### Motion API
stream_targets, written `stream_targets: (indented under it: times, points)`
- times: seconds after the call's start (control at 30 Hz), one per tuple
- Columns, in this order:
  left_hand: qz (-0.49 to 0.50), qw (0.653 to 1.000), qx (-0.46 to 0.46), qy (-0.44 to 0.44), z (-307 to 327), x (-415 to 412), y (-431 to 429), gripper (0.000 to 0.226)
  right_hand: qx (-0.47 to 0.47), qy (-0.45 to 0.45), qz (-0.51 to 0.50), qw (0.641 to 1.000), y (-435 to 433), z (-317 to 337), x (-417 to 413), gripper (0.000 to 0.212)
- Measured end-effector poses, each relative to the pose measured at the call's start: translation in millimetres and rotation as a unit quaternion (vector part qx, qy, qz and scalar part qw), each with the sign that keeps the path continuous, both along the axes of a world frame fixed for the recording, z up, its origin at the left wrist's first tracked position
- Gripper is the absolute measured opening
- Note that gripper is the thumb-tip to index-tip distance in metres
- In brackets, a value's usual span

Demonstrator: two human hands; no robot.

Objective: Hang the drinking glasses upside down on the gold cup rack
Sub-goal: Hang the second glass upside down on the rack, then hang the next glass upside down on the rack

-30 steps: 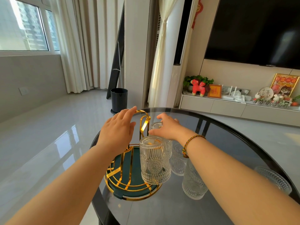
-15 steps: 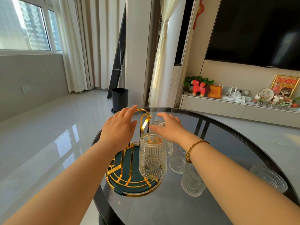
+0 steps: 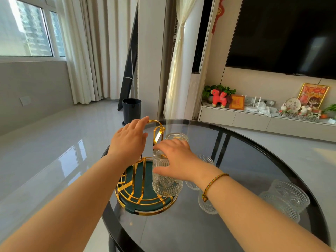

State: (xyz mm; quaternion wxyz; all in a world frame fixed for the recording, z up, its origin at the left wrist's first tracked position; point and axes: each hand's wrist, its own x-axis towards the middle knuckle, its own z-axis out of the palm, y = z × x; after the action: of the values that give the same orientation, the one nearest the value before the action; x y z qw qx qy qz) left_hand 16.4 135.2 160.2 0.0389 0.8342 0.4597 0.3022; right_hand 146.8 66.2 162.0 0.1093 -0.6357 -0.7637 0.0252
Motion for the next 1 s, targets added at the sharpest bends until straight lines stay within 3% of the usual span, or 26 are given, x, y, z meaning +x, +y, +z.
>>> stream_targets:
  times: [0.17,0.3,0.43,0.57,0.8,0.93,1.0]
  points:
    - [-0.001,1.0,-0.005,0.002,0.3,1.4,-1.1,0.048,0.021,0.029,-0.01,0.999,-6.2,-2.7,4.6,0.07]
    - [-0.001,1.0,-0.011,-0.02,-2.2,-0.4,-5.8,0.048,0.116,0.115,-0.019,0.986,-28.8,-7.7,20.7,0.069]
    - [0.006,0.994,0.044,-0.102,-15.6,-2.3,-29.5,0.045,0.211,0.213,-0.082,0.951,-71.2,-30.2,47.0,0.065]
    - [-0.043,0.984,0.119,-0.127,-37.9,7.7,-69.6,0.044,0.275,0.282,-0.179,0.902,-109.9,-68.3,62.4,0.065]
    - [-0.135,0.974,0.147,-0.109,-81.7,31.3,-124.7,0.031,0.179,0.393,-0.286,0.855,-119.0,-119.7,70.3,0.091]
    - [-0.186,0.977,0.069,-0.077,-114.2,45.3,-141.8,0.017,0.125,0.428,-0.323,0.835,-106.4,-134.4,74.7,0.101]
    - [-0.176,0.984,0.008,-0.032,-130.7,48.7,-143.6,0.027,0.108,0.443,-0.333,0.825,-100.7,-139.4,77.4,0.105]
